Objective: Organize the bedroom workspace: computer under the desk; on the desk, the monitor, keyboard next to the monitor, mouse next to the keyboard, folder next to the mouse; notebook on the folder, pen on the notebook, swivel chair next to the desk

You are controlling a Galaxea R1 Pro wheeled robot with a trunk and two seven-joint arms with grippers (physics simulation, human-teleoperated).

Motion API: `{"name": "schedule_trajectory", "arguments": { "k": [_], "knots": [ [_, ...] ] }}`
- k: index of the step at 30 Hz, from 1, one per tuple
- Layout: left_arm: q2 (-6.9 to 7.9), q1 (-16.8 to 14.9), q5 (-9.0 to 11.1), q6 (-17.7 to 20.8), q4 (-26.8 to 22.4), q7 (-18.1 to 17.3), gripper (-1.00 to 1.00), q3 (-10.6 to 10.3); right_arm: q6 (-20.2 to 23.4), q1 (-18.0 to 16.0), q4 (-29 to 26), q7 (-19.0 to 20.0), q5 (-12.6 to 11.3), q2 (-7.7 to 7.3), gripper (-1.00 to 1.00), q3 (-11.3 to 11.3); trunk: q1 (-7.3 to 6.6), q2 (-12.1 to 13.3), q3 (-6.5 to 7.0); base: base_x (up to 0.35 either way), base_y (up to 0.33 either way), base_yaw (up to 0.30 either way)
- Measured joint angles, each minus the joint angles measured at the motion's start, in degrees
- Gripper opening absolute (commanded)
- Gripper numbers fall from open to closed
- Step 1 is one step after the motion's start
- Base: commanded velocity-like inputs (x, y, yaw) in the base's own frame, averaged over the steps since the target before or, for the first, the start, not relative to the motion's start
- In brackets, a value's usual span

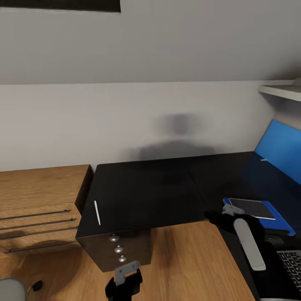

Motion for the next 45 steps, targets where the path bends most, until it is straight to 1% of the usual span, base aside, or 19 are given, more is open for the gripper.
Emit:
{"name": "schedule_trajectory", "arguments": {
  "k": [2, 3, 6, 8, 10, 12, 17, 22, 26, 27, 30, 31, 32, 33, 38, 39, 41, 43, 45],
  "knots": [
    [0.14, 0.0, 0.0, 0.3, -0.5, 0.0, 1.00, 0.3, 0.2, 0.0, -1.1, 0.3, -0.9, -0.05, 1.00, -0.2, -0.44, 0.8, 0.36, 0.000, 0.000, 0.000],
    [0.25, 0.0, 0.0, 0.5, -0.8, 0.0, 1.00, 0.5, 0.2, 0.0, -1.8, 0.5, -2.1, -0.09, 1.00, -0.4, -0.66, 1.2, 0.54, 0.000, 0.000, 0.000],
    [0.36, 0.0, 0.0, 0.7, -1.1, 0.0, 1.00, 0.8, -0.6, 0.1, -2.6, 0.9, -4.0, -0.03, 1.00, -0.5, -1.32, 2.4, 1.07, 0.000, 0.000, 0.062],
    [0.42, 0.0, 0.0, 0.8, -1.2, 0.0, 1.00, 1.0, -1.2, 0.2, -2.9, 1.0, -4.8, 0.06, 1.00, -0.4, -1.76, 3.2, 1.38, 0.000, 0.000, 0.175],
    [0.54, 0.0, 0.0, 0.8, -1.4, 0.1, 1.00, 1.1, -1.5, 0.2, -2.8, 1.0, -5.1, 0.10, 1.00, -0.3, -2.20, 4.0, 1.66, 0.000, 0.000, 0.213],
    [0.78, 0.0, 0.0, 0.9, -1.4, 0.1, 1.00, 2.3, -1.6, 0.2, -2.5, 1.0, -5.1, 0.11, 1.00, -0.3, -2.64, 4.8, 1.92, 0.000, 0.000, 0.221],
    [0.91, 0.0, 0.0, 0.9, -1.4, 0.1, 1.00, 3.8, -1.7, 0.2, -2.3, 0.9, -4.9, 0.12, 1.00, -0.1, -3.74, 6.8, 2.58, 0.000, 0.000, 0.224],
    [0.89, 0.0, 0.0, 1.0, -1.4, 0.1, 1.00, 4.1, -2.0, 0.2, -2.2, 0.9, -4.7, 0.12, 1.00, 3.2, -4.84, 8.8, 3.24, 0.000, 0.000, 0.226],
    [0.90, 0.0, 0.0, 0.9, -1.4, 0.1, 1.00, 4.2, -3.3, 0.2, -2.2, 0.9, -4.7, 0.15, 1.00, 4.8, -5.72, 10.5, 3.76, 0.000, 0.000, 0.227],
    [0.89, 0.0, 0.0, 0.9, -1.4, 0.1, 1.00, 4.2, -3.6, 0.2, -2.2, 0.9, -4.6, 0.16, 1.00, 5.4, -5.72, 10.5, 3.72, 0.000, 0.000, 0.227],
    [0.88, 0.0, 0.0, 0.9, -1.4, 0.1, 1.00, 4.1, -4.1, 0.2, -2.2, 0.9, -2.2, 0.16, 1.00, 7.3, -5.72, 10.5, 3.57, 0.000, 0.000, 0.227],
    [0.88, 0.0, 0.0, 0.9, -1.4, 0.1, 1.00, 4.1, -4.3, 0.2, -2.2, 0.9, 0.2, 0.21, 1.00, 8.8, -5.72, 10.5, 3.52, 0.000, 0.000, 0.228],
    [0.88, 0.0, 0.0, 0.9, -1.4, 0.1, 1.00, 4.0, -4.6, 0.2, -2.2, 0.9, 1.6, 0.23, 1.00, 10.2, -5.72, 10.5, 3.47, 0.000, 0.000, 0.228],
    [0.88, 0.0, 0.0, 0.9, -1.4, 0.1, 1.00, 4.0, -5.2, 0.2, -2.1, 0.9, 2.3, 0.24, 1.00, 11.1, -5.72, 10.5, 3.43, 0.000, 0.000, 0.229],
    [0.87, 0.0, 0.0, 0.8, -1.4, 0.1, 1.00, 4.0, -8.6, 0.2, -1.7, 0.1, 3.5, 0.18, 1.00, 14.1, -5.72, 10.5, 3.18, 0.000, 0.054, 0.231],
    [0.87, 0.0, 0.0, 0.8, -1.4, 0.1, 1.00, 4.0, -9.6, 0.2, -1.1, -1.4, 3.9, 0.22, 1.00, 15.6, -5.74, 10.5, 3.13, 0.000, 0.260, 0.232],
    [0.87, 0.0, 0.0, 0.8, -1.4, 0.1, 1.00, 4.0, -11.0, 0.2, -0.9, -2.2, 5.7, 0.23, 1.00, 17.4, -5.73, 10.5, 3.03, 0.000, 0.278, 0.232],
    [0.87, 0.0, 0.0, 0.8, -1.4, 0.1, 1.00, 4.0, -11.9, 0.2, -0.8, -2.9, 7.0, 0.24, 1.00, 18.5, -5.72, 10.5, 2.93, 0.000, 0.290, 0.232],
    [0.87, 0.0, 0.0, 0.8, -1.4, 0.1, 1.00, 4.0, -12.6, 0.2, -0.7, -3.6, 7.8, 0.24, 1.00, 19.7, -5.72, 10.5, 2.84, 0.000, 0.296, 0.232]
  ]
}}
